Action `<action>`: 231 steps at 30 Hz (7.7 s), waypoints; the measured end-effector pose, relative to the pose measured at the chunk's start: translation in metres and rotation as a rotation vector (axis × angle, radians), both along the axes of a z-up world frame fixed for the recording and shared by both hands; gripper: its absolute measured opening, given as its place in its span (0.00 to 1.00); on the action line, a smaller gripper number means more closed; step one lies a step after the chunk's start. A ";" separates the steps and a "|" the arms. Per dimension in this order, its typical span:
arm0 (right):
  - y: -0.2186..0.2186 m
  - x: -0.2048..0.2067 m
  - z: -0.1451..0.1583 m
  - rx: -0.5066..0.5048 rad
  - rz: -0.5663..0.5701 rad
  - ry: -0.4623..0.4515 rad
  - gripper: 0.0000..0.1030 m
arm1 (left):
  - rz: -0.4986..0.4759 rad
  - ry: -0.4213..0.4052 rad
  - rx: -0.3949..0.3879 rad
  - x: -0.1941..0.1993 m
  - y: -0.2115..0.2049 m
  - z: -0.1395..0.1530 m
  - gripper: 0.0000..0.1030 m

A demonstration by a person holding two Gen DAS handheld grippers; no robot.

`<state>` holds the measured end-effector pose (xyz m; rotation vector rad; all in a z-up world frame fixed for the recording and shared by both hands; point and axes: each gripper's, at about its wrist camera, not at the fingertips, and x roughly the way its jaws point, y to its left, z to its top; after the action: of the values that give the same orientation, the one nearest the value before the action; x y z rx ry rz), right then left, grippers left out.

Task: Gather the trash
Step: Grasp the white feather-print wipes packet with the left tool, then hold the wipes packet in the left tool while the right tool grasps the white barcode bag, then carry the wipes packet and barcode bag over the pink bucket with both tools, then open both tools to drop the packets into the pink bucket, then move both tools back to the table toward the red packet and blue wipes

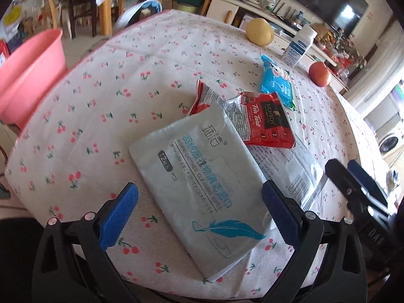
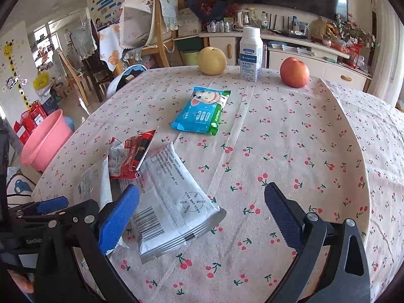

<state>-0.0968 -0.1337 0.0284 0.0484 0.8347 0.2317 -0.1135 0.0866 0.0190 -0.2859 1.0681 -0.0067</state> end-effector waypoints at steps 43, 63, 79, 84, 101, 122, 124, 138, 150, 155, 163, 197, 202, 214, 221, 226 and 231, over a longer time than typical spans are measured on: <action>0.063 0.034 -0.043 -0.153 0.221 0.090 0.92 | -0.017 -0.074 0.272 0.039 0.029 -0.015 0.89; -0.006 0.025 -0.019 0.048 -0.082 0.028 0.75 | -0.107 -0.181 0.199 0.043 0.032 -0.012 0.73; 0.012 0.017 0.010 0.214 -0.069 -0.034 0.75 | -0.056 -0.275 0.012 0.045 0.068 0.013 0.70; 0.031 0.018 0.015 0.245 -0.038 -0.031 0.76 | -0.007 -0.328 -0.034 0.046 0.094 0.026 0.70; 0.128 0.046 0.035 0.331 0.104 0.005 0.76 | 0.302 -0.445 -0.075 0.050 0.219 0.047 0.70; 0.367 0.108 0.066 0.293 0.462 0.001 0.76 | 0.628 -0.445 -0.073 0.042 0.353 0.033 0.70; 0.380 0.112 0.063 0.291 0.475 0.001 0.76 | 0.634 -0.451 -0.075 0.041 0.357 0.033 0.70; 0.416 0.146 0.038 0.342 0.449 0.067 0.87 | 0.675 -0.450 -0.085 0.035 0.364 0.029 0.71; 0.375 0.127 0.045 0.299 0.387 -0.012 0.89 | 0.597 -0.446 -0.015 0.044 0.349 0.030 0.91; 0.354 0.110 0.052 0.222 0.367 -0.072 0.90 | 0.598 -0.442 -0.010 0.042 0.347 0.029 0.92; 0.319 0.082 0.056 0.123 0.328 -0.143 0.91 | 0.571 -0.386 0.029 0.049 0.333 0.031 0.95; 0.165 0.003 0.049 0.009 0.196 -0.293 0.91 | 0.263 -0.474 0.408 0.039 0.164 0.073 0.96; 0.146 -0.002 0.052 0.011 0.177 -0.318 0.91 | 0.229 -0.470 0.433 0.035 0.141 0.076 0.96; 0.083 0.004 0.059 0.057 0.072 -0.348 0.91 | 0.169 -0.481 0.489 0.026 0.090 0.084 0.96; 0.044 0.008 0.062 0.102 0.003 -0.344 0.91 | 0.097 -0.488 0.483 0.024 0.061 0.088 0.96; 0.015 0.014 0.063 0.125 -0.055 -0.334 0.91 | 0.024 -0.488 0.477 0.024 0.040 0.085 0.96; -0.015 0.022 0.063 0.146 -0.128 -0.322 0.91 | -0.088 -0.483 0.438 0.027 0.025 0.080 0.96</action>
<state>-0.0752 -0.1488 0.0912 0.1957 0.4909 0.1740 -0.0867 0.1111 0.0988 0.1571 0.5780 0.0750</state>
